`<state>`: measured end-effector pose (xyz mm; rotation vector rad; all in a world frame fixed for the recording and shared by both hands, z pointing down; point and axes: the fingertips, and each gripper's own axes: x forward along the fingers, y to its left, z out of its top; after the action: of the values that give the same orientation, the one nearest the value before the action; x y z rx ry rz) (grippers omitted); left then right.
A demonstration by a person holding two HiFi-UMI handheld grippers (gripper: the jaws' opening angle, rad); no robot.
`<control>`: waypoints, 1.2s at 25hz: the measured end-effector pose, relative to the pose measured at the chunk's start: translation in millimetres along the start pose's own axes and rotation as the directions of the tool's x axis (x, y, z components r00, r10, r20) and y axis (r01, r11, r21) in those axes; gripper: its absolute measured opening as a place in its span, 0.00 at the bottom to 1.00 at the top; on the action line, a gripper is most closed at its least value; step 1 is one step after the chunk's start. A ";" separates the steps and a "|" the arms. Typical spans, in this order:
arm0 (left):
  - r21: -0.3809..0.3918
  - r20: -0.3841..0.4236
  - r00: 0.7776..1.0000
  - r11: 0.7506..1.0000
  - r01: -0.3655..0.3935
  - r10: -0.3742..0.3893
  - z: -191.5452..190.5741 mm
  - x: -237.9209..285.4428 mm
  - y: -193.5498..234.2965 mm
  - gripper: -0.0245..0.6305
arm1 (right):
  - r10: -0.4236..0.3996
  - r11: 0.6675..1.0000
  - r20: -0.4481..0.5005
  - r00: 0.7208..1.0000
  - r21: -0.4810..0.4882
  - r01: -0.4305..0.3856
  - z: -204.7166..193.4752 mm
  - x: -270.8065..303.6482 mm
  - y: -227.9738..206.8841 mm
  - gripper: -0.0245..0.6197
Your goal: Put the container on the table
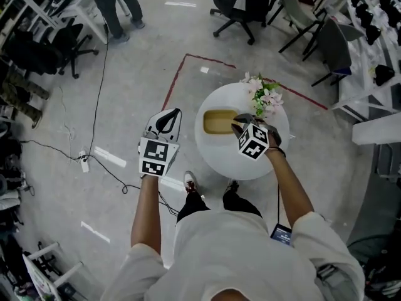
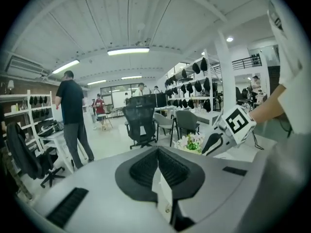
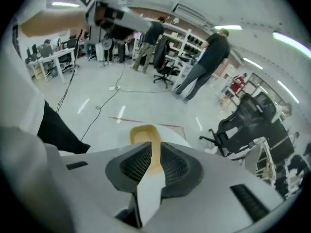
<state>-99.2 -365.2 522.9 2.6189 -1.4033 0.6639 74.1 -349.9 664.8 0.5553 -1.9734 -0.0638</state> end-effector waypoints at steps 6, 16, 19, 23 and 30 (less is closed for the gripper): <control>0.067 0.145 0.989 0.998 -0.006 -0.004 87.6 4.5 2.4 0.06 | -0.341 0.909 0.193 0.920 0.316 0.271 27.8 -134.5 -107.6 0.06; 0.167 0.322 0.946 0.986 -0.027 -0.028 198.9 -24.1 -9.3 0.07 | -0.695 0.699 0.342 0.632 0.526 0.484 56.7 -330.2 -176.7 0.06; 0.171 0.360 0.932 0.985 -0.029 -0.035 218.9 -36.6 -10.0 0.06 | -0.718 0.685 0.364 0.594 0.520 0.509 59.2 -354.3 -176.4 0.06; 0.179 0.407 0.913 0.983 -0.038 -0.038 239.3 -55.0 -8.0 0.07 | -0.724 0.684 0.386 0.573 0.512 0.519 68.9 -372.9 -166.5 0.06; 0.202 0.430 0.902 0.978 -0.050 -0.043 250.8 -61.7 -11.4 0.07 | -0.717 0.692 0.391 0.577 0.495 0.525 74.2 -376.5 -158.6 0.06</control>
<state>-36.9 -382.4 272.6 3.0726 -1.5128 0.2388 199.4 -352.1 269.0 1.6315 -2.2526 -0.3972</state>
